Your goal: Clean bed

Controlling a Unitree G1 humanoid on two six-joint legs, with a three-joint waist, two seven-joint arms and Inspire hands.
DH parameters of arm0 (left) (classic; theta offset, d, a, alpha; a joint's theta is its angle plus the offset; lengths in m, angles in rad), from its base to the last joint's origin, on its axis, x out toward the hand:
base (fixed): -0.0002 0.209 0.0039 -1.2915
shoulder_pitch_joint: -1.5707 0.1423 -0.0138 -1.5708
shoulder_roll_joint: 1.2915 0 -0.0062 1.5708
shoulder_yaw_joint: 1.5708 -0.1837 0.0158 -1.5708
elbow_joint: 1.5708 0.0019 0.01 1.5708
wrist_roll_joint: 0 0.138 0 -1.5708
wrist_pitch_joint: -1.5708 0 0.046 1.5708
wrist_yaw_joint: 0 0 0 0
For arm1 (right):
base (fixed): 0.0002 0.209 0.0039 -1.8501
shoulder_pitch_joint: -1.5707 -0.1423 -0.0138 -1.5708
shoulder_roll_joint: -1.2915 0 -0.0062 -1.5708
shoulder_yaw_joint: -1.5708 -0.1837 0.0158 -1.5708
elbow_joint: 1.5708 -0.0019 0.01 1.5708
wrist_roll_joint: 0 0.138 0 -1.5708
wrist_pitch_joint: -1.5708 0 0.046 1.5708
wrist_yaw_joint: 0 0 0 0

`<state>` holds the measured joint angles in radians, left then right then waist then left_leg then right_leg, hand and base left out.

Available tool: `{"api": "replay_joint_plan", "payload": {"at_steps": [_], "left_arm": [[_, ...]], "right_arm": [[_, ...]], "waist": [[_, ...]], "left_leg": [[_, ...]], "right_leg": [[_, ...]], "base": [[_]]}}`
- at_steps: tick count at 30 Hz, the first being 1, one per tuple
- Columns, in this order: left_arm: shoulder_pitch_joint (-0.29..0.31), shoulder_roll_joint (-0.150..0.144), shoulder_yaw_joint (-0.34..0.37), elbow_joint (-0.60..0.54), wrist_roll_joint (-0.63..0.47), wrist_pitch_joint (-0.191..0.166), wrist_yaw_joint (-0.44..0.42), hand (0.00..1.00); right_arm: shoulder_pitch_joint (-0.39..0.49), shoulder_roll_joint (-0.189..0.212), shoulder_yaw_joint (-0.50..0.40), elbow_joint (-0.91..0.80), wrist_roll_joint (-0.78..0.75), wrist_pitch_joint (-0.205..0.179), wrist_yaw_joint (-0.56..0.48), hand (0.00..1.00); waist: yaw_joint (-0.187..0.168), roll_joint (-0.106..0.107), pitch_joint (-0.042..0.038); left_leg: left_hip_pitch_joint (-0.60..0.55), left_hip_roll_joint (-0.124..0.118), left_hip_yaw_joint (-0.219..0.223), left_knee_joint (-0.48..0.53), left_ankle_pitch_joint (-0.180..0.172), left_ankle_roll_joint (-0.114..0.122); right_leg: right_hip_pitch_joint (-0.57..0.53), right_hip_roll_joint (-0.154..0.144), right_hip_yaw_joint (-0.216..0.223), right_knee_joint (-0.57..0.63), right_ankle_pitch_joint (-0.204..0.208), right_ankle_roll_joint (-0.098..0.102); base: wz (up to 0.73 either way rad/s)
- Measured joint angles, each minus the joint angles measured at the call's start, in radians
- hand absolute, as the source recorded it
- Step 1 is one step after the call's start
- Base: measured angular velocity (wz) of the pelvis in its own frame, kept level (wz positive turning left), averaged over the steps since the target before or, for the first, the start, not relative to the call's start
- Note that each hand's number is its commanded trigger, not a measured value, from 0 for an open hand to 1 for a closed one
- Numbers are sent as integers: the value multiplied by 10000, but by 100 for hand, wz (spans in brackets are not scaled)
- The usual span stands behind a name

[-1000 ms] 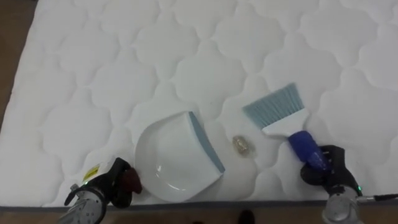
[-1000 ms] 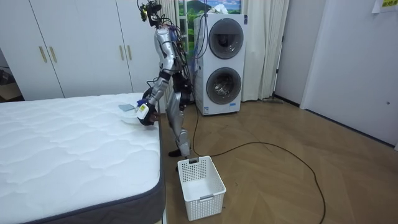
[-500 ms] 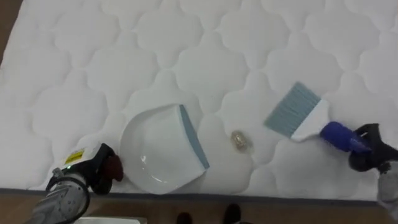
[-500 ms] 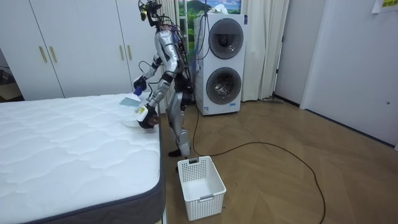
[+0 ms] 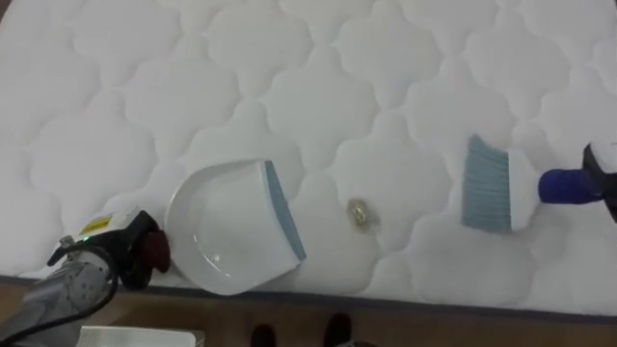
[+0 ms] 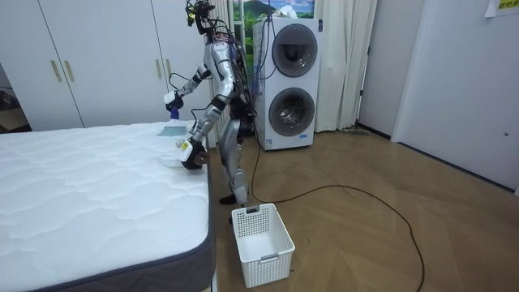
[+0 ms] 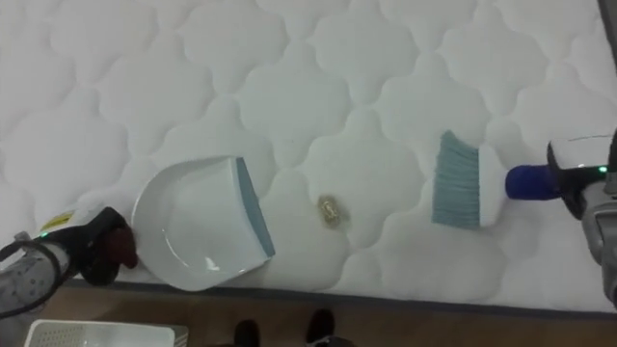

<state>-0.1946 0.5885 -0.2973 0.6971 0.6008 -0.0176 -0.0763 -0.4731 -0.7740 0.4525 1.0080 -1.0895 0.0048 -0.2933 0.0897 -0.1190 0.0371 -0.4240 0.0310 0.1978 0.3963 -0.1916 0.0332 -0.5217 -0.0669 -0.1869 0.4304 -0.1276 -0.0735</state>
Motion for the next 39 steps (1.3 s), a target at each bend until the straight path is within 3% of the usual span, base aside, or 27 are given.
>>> {"api": "replay_joint_plan", "payload": {"at_steps": [7, 11, 17, 26, 34, 39], "left_arm": [[-113, 214, 2, 9, 35, -63, -256, 100], [-104, 279, -205, 83, 7, -62, -349, 100], [-98, 381, -217, 133, 3, -69, -460, 100], [-153, 387, -247, 192, 14, -174, -460, 100], [-141, 395, -375, 195, 6, -174, -429, 100], [-147, 379, -407, 316, 5, -337, -395, 100]], "right_arm": [[473, -191, 83, -1595, -868, 194, 888, 100], [680, -195, 372, -2124, -935, 407, 1238, 100], [705, -180, 467, -2551, -1028, 412, 1639, 100], [716, -50, 800, -2998, -914, 606, 2000, 100], [729, -23, 1042, -3930, -471, 601, 2785, 100], [809, 170, 1044, -4868, -301, 286, 2985, 100]], "waist": [[27, -39, 17], [0, -92, 22], [16, -119, 19], [-3, -74, 28], [22, 103, 36], [-62, 130, 31]], "left_leg": [[-184, 264, 11, 528, -320, -40], [-182, 291, -65, 502, -336, -55], [-188, 448, -73, 528, -379, -110], [-175, 465, -60, 499, -422, -133], [1, 610, 152, 435, -438, -190], [24, 606, 166, 361, -413, -233]], "right_leg": [[90, 174, -136, -21, 25, -34], [163, 203, -241, -192, 49, -52], [329, 373, -345, -525, 244, -88], [315, 413, -304, -546, 256, -106], [449, 524, -339, -701, 368, -194], [428, 528, -384, -738, 386, -238]], "base": [[-3], [2], [-5], [-2], [-9], [-7]]}}
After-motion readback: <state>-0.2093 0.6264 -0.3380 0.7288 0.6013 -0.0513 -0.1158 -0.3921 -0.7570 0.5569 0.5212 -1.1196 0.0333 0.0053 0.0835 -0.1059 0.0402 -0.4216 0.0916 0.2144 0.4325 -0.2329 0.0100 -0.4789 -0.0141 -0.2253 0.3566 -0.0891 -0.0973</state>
